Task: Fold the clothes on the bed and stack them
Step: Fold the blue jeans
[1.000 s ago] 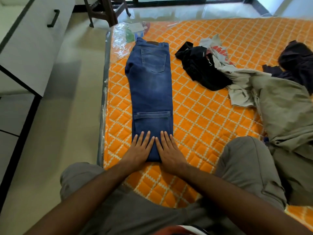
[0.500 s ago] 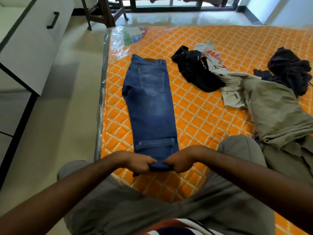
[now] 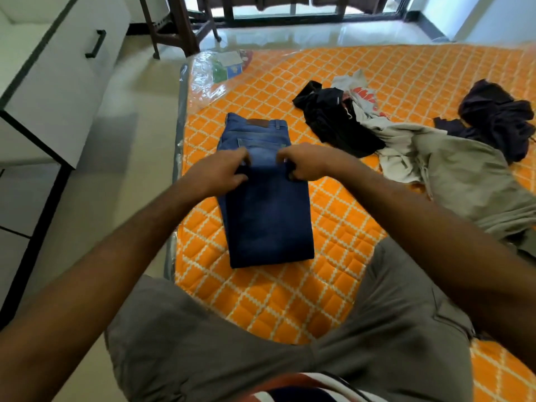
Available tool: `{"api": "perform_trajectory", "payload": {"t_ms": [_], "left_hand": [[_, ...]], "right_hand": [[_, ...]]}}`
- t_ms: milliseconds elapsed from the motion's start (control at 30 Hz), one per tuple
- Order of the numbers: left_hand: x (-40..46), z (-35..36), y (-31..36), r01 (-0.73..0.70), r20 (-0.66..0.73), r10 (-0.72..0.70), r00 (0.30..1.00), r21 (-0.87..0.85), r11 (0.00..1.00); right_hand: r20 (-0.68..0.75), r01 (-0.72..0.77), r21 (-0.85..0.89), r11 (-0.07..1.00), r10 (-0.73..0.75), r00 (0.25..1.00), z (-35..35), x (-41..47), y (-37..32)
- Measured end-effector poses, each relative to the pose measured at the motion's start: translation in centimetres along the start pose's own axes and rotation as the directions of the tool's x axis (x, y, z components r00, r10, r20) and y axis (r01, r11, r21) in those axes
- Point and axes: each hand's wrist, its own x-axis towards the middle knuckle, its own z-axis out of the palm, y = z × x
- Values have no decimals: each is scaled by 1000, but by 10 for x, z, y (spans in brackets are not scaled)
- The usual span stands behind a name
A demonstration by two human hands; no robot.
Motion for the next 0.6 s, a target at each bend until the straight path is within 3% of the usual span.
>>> {"api": "perform_trajectory", "payload": {"t_ms": [67, 100, 133, 200, 267, 333, 433, 500, 600], "left_hand": [[5, 22, -13, 42, -202, 13, 979, 265, 963], [5, 38, -16, 20, -200, 45, 979, 309, 951], [0, 59, -15, -37, -120, 72, 990, 274, 961], [-18, 109, -4, -97, 172, 71, 983, 148, 984], [-43, 157, 11, -86, 419, -36, 907, 267, 960], [-60, 189, 22, -45, 378, -124, 917, 410, 911], [-61, 201, 25, 17, 210, -124, 970, 448, 894], [-52, 196, 22, 18, 235, -144, 961, 467, 884], [-41, 172, 26, -4, 381, -174, 908, 424, 906]], "right_hand": [[-264, -144, -151, 978, 100, 959, 22, 9, -1], [-306, -150, -175, 973, 91, 948, 41, 13, -2], [-271, -103, -151, 983, 60, 961, 68, 13, -4], [-13, -28, -29, 999, 28, 1000, 127, 4, -17], [171, -47, -98, 994, 63, 983, 186, -11, -29], [84, -83, -171, 982, 99, 992, 225, -19, -35], [-70, -104, -209, 972, 91, 993, 238, -16, -38], [-70, -105, -216, 971, 92, 993, 231, -9, -37], [38, -69, -162, 984, 77, 996, 202, -7, -37]]}}
